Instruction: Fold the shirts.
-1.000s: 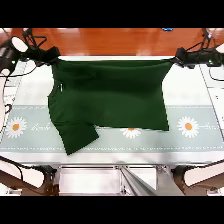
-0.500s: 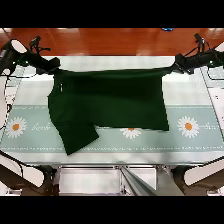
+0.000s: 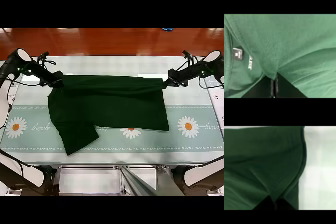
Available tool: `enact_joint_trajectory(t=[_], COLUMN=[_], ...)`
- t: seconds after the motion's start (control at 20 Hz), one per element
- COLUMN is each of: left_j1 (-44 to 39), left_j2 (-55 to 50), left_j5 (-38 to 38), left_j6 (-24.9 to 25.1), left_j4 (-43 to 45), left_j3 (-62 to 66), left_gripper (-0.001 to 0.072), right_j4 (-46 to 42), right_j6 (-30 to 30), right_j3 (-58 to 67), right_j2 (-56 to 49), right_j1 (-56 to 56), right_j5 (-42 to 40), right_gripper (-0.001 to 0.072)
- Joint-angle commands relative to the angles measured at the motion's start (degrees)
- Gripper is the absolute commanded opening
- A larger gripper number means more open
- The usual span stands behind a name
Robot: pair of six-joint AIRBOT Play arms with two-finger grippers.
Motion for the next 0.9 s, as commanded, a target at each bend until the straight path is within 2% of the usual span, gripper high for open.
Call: enact_joint_trajectory(t=[0.0,0.05,0.1,0.3,0.4,0.5,0.6,0.75,0.85], left_j1=[0.0,0.0,0.2,3.6,6.9,11.6,17.5,27.3,31.9], left_j2=[-0.2,-0.1,0.1,5.3,11.1,19.4,29.2,39.0,42.3], left_j5=[-3.6,-5.8,-8.8,-17.8,-18.7,-14.7,-7.3,-1.7,-1.2], left_j6=[0.2,0.1,-0.1,0.8,2.1,2.8,2.8,3.4,9.0], left_j4=[-0.1,0.0,0.3,1.3,2.3,2.4,2.0,-2.5,-9.5], left_j3=[-1.6,-1.6,-1.2,-1.2,-5.0,-15.1,-30.6,-50.9,-60.1], left_gripper=[0.007,0.0341,0.0512,0.0512,0.0511,0.0512,0.0511,0.0511,0.0511], right_j4=[-1.4,-1.4,-1.5,-3.1,-5.5,-5.5,-3.6,3.2,9.9], right_j6=[2.7,3.9,4.6,5.9,5.9,4.7,3.1,-3.7,-6.8], right_j3=[-1.1,-1.0,-0.7,-0.4,-4.1,-14.2,-29.8,-50.8,-59.4], right_j2=[-0.5,-0.4,0.0,7.1,13.7,22.1,31.7,45.9,52.2], right_j1=[0.5,0.4,-0.1,-6.8,-11.4,-16.0,-20.0,-21.4,-21.2], right_j5=[-1.1,-0.6,1.0,9.6,10.4,6.9,0.2,-6.6,-6.9], right_gripper=[0.0213,0.0409,0.0413,0.0413,0.0413,0.0413,0.0413,0.0418,0.0418])
